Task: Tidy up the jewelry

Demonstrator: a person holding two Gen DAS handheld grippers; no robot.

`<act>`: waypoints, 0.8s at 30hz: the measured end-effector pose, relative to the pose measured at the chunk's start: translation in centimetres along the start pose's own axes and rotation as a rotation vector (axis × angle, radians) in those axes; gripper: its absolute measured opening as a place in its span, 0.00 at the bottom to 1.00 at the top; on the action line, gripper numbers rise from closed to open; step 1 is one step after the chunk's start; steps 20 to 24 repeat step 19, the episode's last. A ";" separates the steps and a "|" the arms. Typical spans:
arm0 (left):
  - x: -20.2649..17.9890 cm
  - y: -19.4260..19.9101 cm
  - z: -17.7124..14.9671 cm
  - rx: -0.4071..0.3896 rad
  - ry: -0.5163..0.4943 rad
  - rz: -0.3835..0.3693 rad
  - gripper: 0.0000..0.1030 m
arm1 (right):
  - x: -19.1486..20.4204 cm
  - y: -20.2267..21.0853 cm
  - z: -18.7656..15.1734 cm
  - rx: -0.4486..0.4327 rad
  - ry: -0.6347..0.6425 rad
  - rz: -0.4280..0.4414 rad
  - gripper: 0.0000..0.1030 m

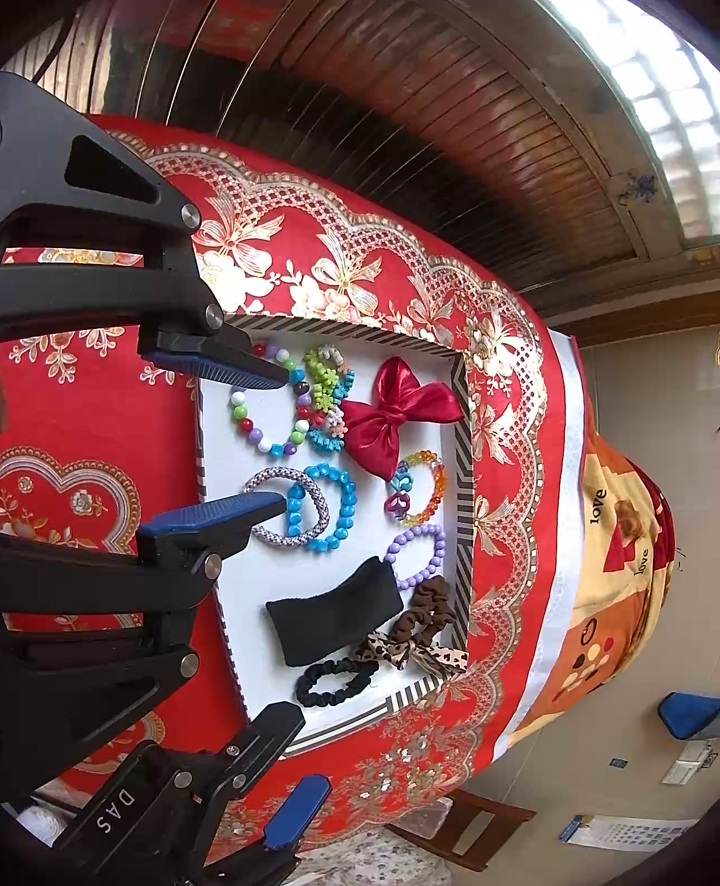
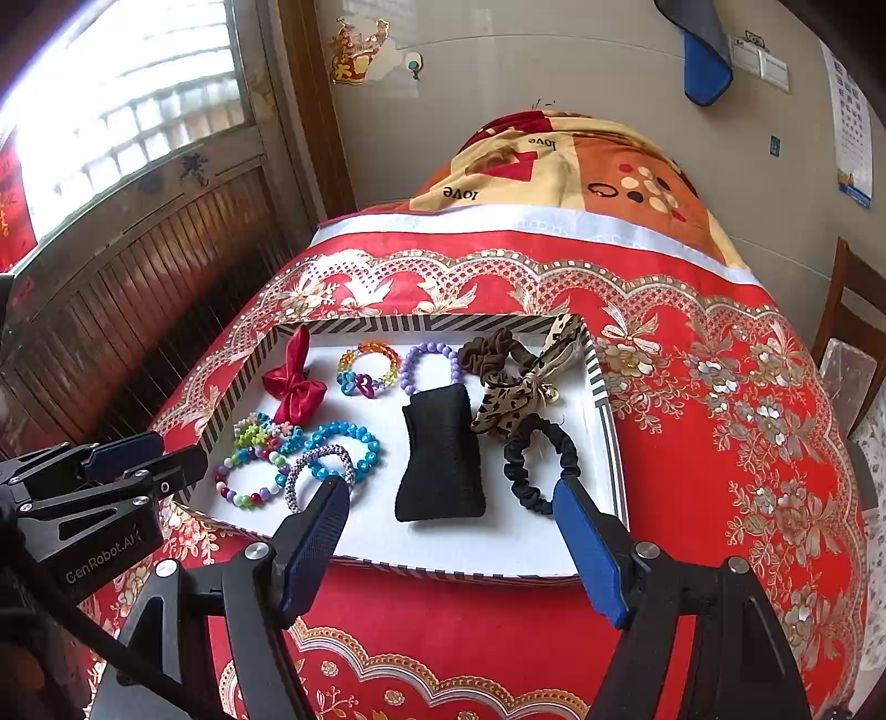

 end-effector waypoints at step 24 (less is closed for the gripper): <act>-1.0 0.3 -0.2 -0.032 -0.020 -0.027 0.37 | -0.1 -0.2 -0.9 0.023 -0.004 0.013 0.72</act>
Point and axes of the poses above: each gripper's, at about its wrist camera, not at the fingertips, and y roughly against the way its jaws point, x to its left, z to its top, the point moved 10 cm from there along -y, roughly the way its jaws point, and after that the axes turned 9 degrees about -x, right-handed, at the moved point
